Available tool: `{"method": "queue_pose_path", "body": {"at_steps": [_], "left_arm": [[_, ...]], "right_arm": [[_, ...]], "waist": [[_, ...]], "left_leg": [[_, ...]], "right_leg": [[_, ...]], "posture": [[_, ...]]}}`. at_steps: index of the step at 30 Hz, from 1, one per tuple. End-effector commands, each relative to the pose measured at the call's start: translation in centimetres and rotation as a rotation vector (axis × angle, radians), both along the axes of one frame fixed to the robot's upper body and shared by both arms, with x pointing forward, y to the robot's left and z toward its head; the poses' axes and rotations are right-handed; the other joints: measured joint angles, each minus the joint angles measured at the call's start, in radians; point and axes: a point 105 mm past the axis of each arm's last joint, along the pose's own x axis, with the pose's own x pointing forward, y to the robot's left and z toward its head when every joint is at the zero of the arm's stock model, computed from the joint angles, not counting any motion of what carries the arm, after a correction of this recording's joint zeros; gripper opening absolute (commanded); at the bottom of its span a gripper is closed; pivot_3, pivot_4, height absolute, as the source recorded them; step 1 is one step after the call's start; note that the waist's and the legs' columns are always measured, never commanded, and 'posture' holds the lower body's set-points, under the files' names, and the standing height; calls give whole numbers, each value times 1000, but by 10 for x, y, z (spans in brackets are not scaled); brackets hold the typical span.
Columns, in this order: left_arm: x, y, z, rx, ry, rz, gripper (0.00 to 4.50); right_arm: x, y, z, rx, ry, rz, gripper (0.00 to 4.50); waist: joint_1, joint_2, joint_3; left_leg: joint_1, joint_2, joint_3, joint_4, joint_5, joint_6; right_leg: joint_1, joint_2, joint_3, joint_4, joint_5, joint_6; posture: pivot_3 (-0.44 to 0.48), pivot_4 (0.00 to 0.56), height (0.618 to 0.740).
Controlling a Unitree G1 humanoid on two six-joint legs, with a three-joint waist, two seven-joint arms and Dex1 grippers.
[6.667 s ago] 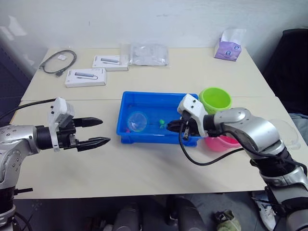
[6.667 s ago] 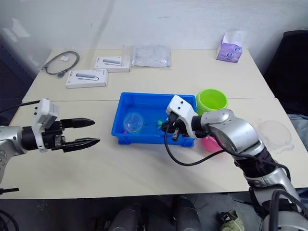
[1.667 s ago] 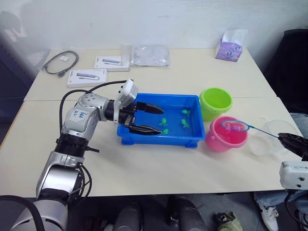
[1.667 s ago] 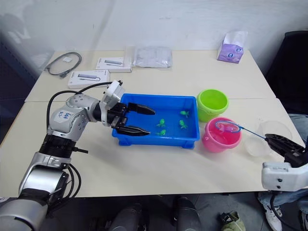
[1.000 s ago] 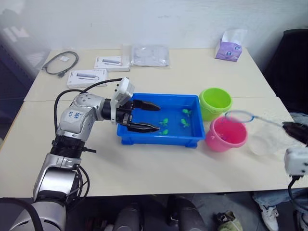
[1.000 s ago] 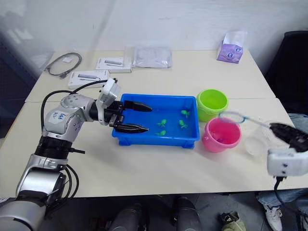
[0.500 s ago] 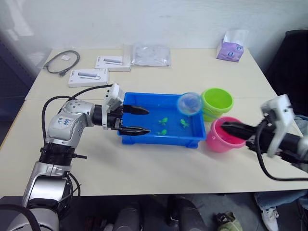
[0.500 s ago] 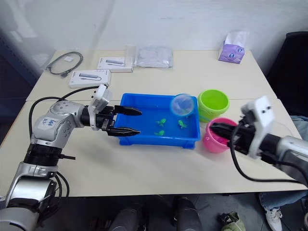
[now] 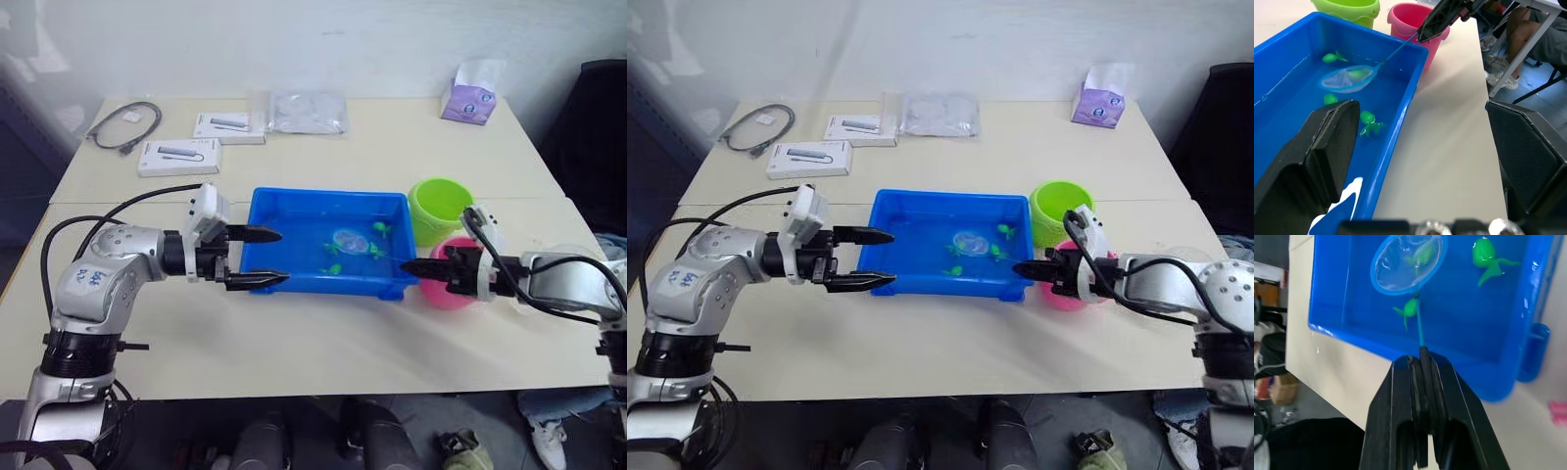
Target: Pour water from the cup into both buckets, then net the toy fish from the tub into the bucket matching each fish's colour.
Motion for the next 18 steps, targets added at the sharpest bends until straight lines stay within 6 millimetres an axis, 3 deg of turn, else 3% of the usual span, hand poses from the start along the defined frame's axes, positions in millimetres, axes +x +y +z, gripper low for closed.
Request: {"method": "queue_pose_path", "body": {"at_steps": [1, 6, 18], "left_arm": [[-7, 3, 13, -10, -58, 7, 4427], [-8, 6, 13, -10, -62, 28, 4427], [-7, 1, 10, -19, -65, 21, 4427]], "right_arm": [[-4, -2, 3, 32, 35, 46, 0], [-13, -9, -7, 13, 96, 82, 0], [6, -29, -7, -78, 64, -150, 0]], "waist": [[1, 0, 0], [-3, 0, 0], [-2, 0, 0]], "left_leg": [[0, 0, 0, 0, 0, 0], [-1, 0, 0, 0, 0, 1], [0, 0, 1, 0, 0, 1]], "right_leg": [[0, 0, 0, 0, 0, 0], [0, 0, 0, -1, 0, 0], [0, 0, 0, -1, 0, 1]], "posture": [[0, 150, 740], [0, 150, 740], [0, 150, 740]]}}
